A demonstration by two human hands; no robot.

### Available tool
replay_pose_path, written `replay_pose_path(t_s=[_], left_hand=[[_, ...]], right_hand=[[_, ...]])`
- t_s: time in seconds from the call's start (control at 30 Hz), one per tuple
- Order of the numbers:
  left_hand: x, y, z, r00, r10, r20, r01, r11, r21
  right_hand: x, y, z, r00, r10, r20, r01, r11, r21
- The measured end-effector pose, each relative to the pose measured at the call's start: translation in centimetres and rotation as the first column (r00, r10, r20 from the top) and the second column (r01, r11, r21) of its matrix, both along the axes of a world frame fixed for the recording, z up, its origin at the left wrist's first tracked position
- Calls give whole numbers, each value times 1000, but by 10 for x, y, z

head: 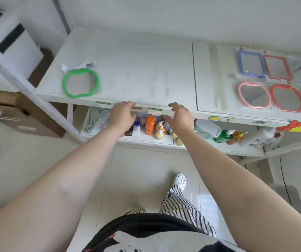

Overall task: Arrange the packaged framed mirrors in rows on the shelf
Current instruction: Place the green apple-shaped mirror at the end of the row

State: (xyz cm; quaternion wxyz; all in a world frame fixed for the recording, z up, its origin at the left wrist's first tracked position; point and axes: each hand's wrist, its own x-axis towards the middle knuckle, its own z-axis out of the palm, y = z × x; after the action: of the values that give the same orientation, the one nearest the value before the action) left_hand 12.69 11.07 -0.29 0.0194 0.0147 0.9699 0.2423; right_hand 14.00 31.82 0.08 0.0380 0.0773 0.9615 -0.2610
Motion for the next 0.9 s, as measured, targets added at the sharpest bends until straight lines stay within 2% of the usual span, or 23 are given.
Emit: replay_pose_path(t_s=[0.23,0.53,0.73,0.9], left_hand=[[7,-106,13,985,162,-59,-162,987,6],[-48,-156,8,975,220,-46,-219,976,17],[-99,-175,0,967,254,-25,-253,967,34],[-133,-200,-5,962,271,-27,-271,962,-26]], right_hand=[[-7,-108,7,987,161,26,-161,987,5],[-75,-166,0,957,288,7,-288,956,46],[-124,-187,-4,957,290,10,-290,956,42],[-150,-206,-9,974,223,45,-225,974,32]])
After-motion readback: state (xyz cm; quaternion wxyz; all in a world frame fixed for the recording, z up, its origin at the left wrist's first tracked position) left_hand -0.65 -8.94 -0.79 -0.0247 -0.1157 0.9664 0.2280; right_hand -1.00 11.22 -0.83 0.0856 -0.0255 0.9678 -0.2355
